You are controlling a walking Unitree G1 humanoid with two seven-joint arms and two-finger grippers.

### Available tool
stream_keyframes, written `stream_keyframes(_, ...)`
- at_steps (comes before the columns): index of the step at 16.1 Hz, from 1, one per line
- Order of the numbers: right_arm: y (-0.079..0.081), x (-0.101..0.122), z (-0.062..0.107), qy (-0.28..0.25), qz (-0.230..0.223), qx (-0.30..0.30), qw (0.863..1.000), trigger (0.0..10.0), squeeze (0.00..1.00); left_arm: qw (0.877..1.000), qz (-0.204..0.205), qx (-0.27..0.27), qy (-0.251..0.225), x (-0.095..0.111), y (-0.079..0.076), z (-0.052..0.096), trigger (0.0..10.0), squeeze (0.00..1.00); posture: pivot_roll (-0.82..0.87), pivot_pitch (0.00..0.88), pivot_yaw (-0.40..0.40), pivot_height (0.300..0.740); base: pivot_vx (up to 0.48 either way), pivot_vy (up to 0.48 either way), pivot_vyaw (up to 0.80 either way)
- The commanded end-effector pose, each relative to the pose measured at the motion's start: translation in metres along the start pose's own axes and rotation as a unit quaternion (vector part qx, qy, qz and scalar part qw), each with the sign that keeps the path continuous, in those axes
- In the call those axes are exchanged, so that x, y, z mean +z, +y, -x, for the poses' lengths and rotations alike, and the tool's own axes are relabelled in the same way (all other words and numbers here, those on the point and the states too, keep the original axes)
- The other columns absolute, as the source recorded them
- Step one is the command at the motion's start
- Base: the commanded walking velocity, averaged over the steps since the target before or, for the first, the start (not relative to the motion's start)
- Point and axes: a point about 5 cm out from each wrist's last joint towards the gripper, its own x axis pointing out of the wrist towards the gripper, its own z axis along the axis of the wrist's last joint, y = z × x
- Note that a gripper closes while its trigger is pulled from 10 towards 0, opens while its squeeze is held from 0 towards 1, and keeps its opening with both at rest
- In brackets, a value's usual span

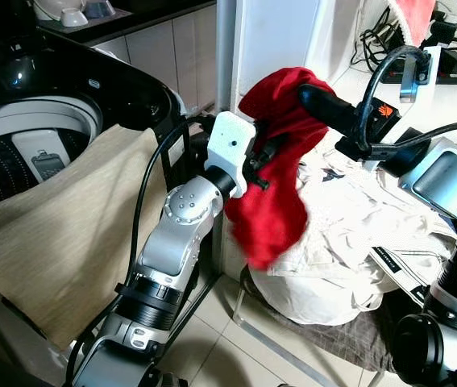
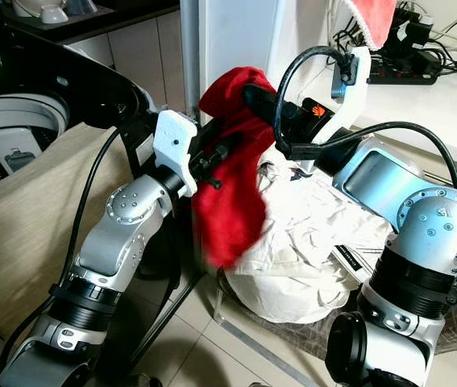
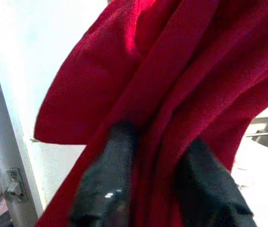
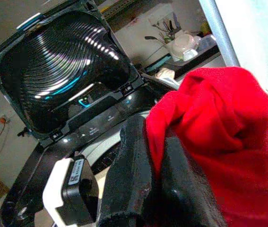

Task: Clothes washing

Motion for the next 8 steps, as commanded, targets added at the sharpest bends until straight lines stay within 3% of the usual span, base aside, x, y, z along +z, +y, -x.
stream_keyframes(1, 0.002, 0.004, 0.003, -0.008, 0.008, 0.003, 1.000, 0.0, 0.00, 1.000, 0.000, 0.016, -0.001, 0.002, 0.006, 0.000, 0.0, 0.00, -0.14, 0.000, -0.021, 0.740, 0.000, 0.000, 0.00)
stream_keyframes(8, -0.006, 0.008, 0.008, -0.031, -0.012, -0.022, 0.999, 0.0, 0.00, 0.997, 0.015, 0.055, -0.050, 0.014, 0.018, 0.004, 0.0, 0.00, -0.14, 0.000, -0.026, 0.740, 0.000, 0.000, 0.00)
